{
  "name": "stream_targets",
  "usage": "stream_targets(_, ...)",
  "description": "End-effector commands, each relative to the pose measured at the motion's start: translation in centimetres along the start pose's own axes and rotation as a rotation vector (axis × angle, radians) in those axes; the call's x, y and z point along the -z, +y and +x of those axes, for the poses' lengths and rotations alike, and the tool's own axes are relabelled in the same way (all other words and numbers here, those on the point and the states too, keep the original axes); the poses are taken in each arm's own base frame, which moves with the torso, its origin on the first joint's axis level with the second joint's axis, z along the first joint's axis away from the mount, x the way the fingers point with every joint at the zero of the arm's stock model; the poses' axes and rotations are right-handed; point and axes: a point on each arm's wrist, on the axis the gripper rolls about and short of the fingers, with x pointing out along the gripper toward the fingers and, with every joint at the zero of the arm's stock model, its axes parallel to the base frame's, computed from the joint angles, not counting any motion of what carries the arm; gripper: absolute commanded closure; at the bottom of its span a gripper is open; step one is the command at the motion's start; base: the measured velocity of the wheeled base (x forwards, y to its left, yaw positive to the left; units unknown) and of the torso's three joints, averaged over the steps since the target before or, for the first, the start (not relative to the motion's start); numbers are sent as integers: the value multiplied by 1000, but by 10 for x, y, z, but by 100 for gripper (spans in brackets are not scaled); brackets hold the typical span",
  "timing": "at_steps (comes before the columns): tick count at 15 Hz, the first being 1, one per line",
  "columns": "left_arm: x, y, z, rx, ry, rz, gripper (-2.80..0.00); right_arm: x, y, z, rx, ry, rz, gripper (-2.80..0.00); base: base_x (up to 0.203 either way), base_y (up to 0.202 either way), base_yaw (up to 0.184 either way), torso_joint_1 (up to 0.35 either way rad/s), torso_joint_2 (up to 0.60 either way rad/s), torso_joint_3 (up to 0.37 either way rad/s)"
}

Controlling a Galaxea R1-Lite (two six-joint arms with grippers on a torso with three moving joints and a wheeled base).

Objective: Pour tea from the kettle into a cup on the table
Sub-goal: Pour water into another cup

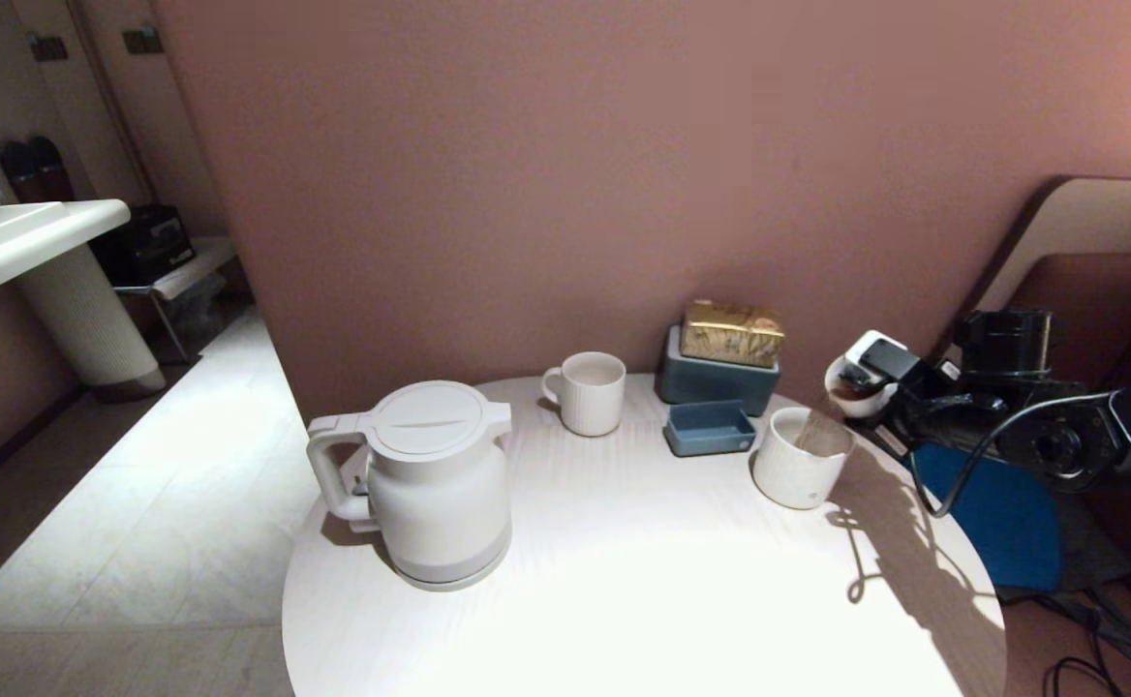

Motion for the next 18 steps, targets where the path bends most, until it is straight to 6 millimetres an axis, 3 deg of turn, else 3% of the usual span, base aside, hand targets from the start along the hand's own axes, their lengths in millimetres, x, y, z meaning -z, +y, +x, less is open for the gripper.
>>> stream_targets(1,0,0,0,0,1,0,0,-1,3,2,-2,2,-19,0,0,0,0,0,0,0)
stream_targets(18,0,0,0,0,1,0,0,-10,-7,5,58,6,-266,0,0,0,0,0,0,0)
